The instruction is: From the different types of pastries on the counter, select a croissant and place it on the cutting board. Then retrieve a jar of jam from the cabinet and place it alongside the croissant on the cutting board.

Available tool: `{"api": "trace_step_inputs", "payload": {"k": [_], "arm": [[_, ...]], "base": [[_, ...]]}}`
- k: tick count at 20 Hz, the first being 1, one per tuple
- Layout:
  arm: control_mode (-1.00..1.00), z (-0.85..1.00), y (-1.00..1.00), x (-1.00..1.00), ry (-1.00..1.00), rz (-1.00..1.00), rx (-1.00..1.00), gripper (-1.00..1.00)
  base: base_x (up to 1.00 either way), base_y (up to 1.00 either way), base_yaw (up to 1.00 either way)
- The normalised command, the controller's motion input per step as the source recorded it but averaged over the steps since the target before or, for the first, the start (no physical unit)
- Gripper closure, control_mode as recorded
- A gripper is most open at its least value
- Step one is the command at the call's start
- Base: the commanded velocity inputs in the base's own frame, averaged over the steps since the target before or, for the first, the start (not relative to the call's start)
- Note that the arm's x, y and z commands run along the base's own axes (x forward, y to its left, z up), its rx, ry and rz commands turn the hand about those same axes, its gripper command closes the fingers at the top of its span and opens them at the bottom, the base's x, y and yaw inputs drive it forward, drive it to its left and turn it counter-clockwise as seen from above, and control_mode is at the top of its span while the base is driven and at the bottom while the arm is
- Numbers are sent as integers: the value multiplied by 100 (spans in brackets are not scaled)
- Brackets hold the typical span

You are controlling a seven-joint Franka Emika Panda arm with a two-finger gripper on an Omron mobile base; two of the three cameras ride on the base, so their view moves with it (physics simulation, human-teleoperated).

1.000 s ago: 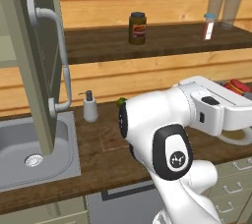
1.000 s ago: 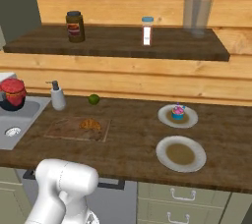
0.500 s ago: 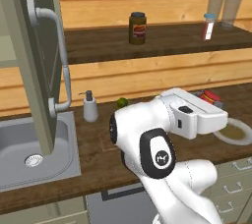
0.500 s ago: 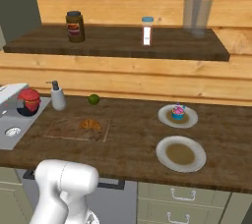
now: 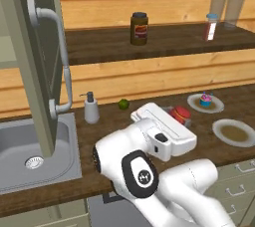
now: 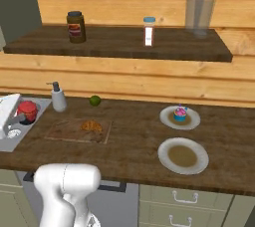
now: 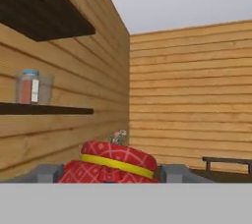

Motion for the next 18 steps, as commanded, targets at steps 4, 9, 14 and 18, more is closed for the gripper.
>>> {"api": "trace_step_inputs", "payload": {"k": [4,9,14,18], "arm": [[-100,-93,0,50,-32,7,-18,100],[-100,-53,18,90,0,-3,-14,100],[-100,-19,45,62,19,-8,-12,100],[-100,-11,41,33,22,-2,-3,100]], "base": [[0,0,0],[0,0,0],[0,0,0],[0,0,0]]}}
